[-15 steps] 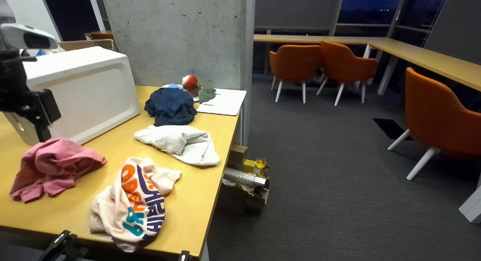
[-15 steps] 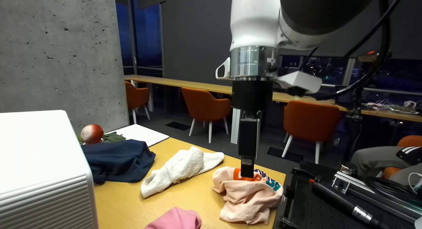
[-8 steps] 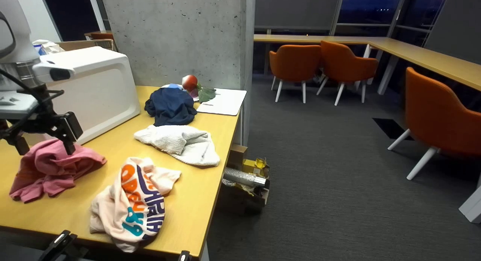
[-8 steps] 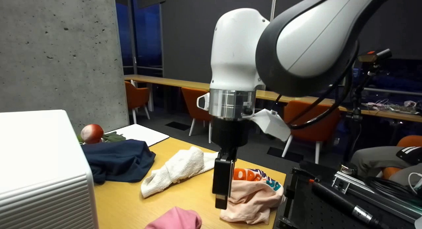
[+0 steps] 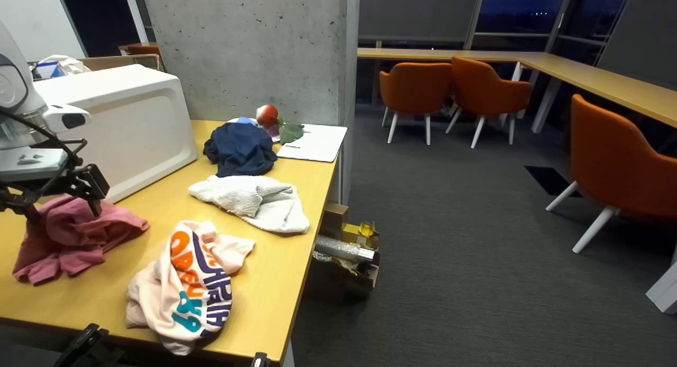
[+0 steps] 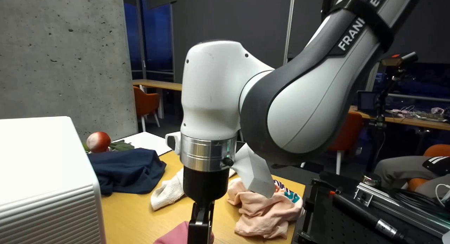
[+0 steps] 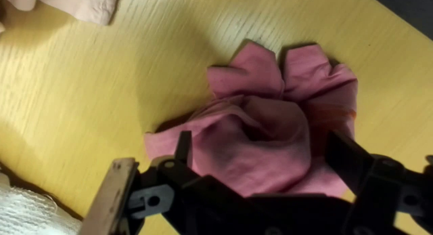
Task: Pile the clothing, radish and towel together.
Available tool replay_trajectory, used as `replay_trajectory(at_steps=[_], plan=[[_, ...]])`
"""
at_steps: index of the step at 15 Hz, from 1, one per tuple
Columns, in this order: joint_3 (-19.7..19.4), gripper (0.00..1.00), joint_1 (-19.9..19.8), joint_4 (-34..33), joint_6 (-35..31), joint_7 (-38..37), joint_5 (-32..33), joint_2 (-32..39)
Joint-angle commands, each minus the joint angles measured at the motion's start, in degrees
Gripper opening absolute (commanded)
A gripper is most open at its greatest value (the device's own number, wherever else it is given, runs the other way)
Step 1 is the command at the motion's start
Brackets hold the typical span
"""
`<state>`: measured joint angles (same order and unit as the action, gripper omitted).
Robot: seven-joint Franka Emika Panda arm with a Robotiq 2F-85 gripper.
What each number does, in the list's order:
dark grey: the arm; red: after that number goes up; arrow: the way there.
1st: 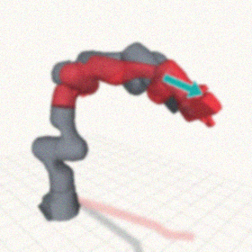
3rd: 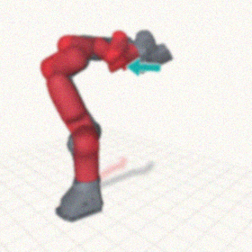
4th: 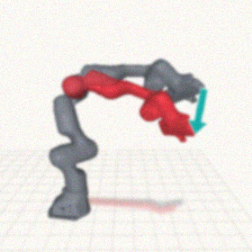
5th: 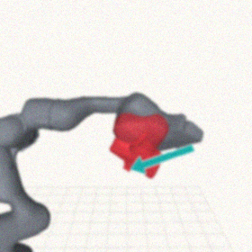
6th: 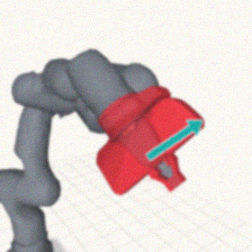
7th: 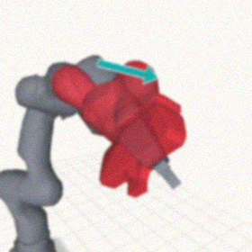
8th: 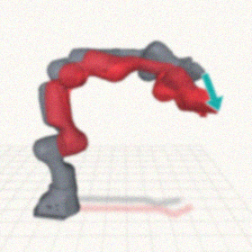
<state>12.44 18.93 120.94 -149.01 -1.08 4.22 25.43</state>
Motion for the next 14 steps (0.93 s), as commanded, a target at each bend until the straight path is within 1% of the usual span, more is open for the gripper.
replay_trajectory(at_steps=[1,2,6,9,10,11,12,13,14], plan=[[0.08,1.0,-0.22,0.73,-0.05,-0.21,0.14,-0.85],[0.11,1.0,-0.33,0.84,-0.34,0.01,0.09,-0.54],[0.58,1.0,-1.04,-2.52,0.65,1.46,-0.66,4.75],[0.26,0.99,-0.77,-4.55,0.75,1.51,-0.2,7.84],[0.25,0.75,-0.72,-5.13,0.83,1.49,-0.2,8.61],[0.18,0.75,-0.63,-5.48,0.68,1.39,-0.11,9.13],[0.3,0.7,-0.65,-5.9,0.85,1.43,-0.22,9.5],[0.23,0.63,-0.67,-6.14,0.77,1.41,-0.18,9.82],[0.19,0.53,-0.64,-6.36,0.78,1.34,-0.15,9.98]])
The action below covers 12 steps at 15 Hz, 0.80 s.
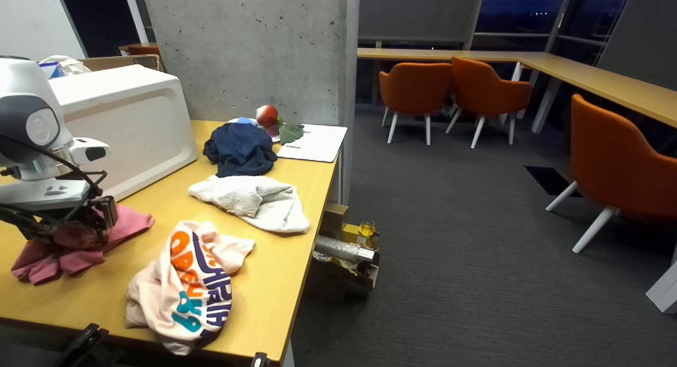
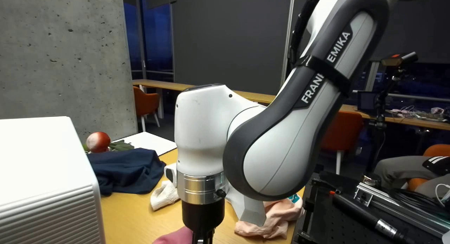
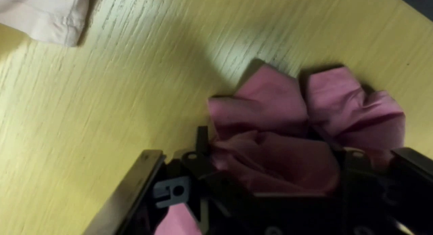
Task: Pile the clothing, radish and towel together.
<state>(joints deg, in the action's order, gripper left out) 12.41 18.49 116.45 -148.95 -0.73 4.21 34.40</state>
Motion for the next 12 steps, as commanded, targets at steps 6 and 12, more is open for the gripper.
replay_trajectory(at_steps=[6,12], plan=[[-0.71,0.09,0.49,-0.98,2.34,-1.17,0.24,-1.99],[-3.19,0.03,0.68,4.86,3.53,-5.26,1.61,-11.51]])
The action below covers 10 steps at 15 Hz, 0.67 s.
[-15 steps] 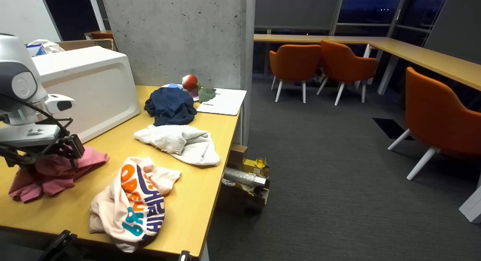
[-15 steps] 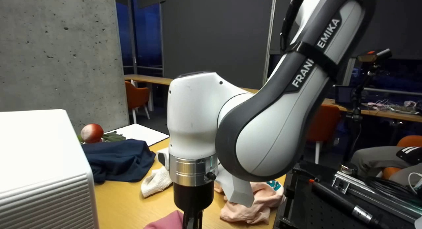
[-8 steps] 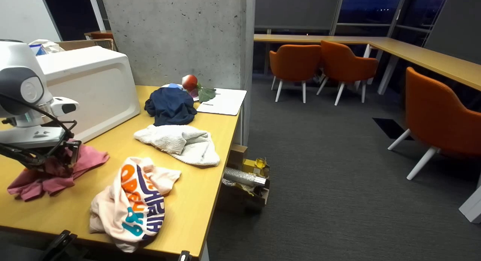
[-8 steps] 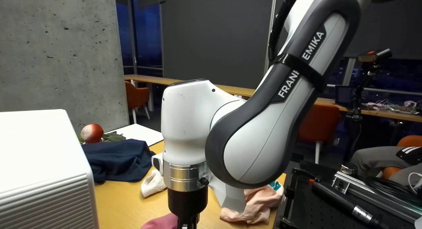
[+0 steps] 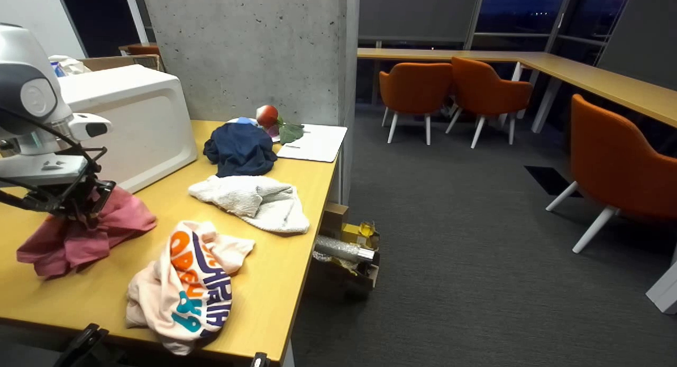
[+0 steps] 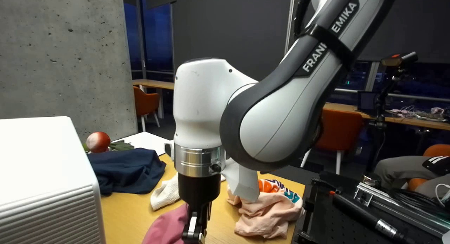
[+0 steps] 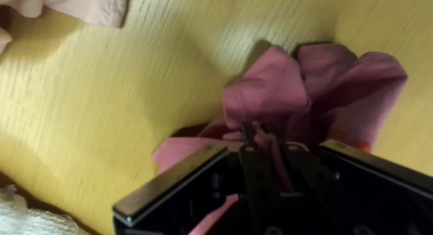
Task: Pile the clothing, radish and towel together.
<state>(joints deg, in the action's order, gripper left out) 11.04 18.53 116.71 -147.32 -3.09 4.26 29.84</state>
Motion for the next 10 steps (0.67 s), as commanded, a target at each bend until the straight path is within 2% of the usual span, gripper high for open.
replay_trajectory(at_steps=[1,5,10], plan=[[-2.59,0.03,0.73,6.52,2.34,-4.15,2.17,-9.58],[-4.86,0.03,0.48,15.44,5.86,-11.3,6.48,-21.97],[-3.81,0.03,-3.64,26.03,13.6,-19.49,10.55,-37.63]])
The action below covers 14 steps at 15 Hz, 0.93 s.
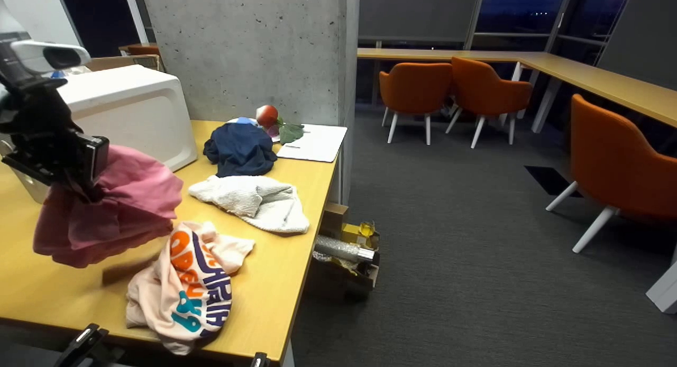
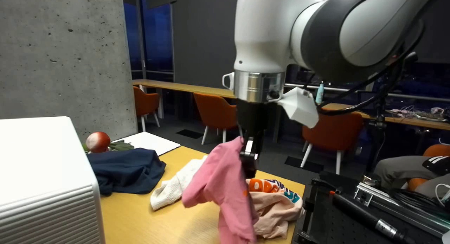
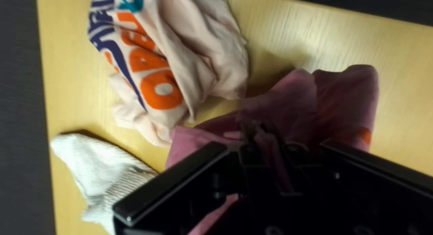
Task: Pile the clothing, radish and towel together.
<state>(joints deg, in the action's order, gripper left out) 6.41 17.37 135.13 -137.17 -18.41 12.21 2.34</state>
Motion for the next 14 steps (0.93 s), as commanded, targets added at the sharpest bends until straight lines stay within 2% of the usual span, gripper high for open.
replay_trajectory(at_steps=[1,4,6,9,11,14], plan=[[0.87,0.03,-3.94,9.44,3.88,-4.94,2.81,-11.65],[0.31,0.03,-8.3,13.64,0.36,-4.35,2.82,-12.42],[-0.04,0.03,-11.36,14.65,-2.95,-4.98,4.02,-9.95],[-0.74,0.03,-15.2,12.77,-9.95,-6.38,7.26,-2.29],[-1.34,0.03,-15.76,10.53,-12.46,-7.91,9.3,1.94],[-3.14,0.03,-14.29,7.03,-15.33,-8.92,10.01,8.1]])
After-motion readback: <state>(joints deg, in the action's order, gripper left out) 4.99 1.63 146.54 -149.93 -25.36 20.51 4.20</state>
